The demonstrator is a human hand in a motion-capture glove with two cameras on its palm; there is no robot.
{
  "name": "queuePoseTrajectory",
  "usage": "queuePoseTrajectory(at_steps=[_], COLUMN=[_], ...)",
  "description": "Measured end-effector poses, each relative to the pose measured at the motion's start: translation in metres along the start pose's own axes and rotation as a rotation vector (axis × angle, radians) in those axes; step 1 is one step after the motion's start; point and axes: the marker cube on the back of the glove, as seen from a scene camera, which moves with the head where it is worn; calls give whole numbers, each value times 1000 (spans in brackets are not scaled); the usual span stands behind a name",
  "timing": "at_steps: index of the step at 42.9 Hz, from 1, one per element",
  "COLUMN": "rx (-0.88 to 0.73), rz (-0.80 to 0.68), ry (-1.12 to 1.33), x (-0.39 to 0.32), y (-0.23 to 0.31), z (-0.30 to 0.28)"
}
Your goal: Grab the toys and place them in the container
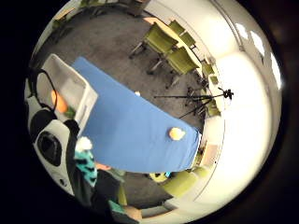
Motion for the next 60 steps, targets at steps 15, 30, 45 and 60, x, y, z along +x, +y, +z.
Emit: queuePoseTrajectory(at_steps=[15, 30, 45, 60], rx=[-44, -179, -89, -27], rz=[-132, 48, 162, 227], ry=[69, 155, 273, 356], x=[-14, 11, 40, 210], y=[-49, -40, 16, 124], z=[37, 64, 56, 19])
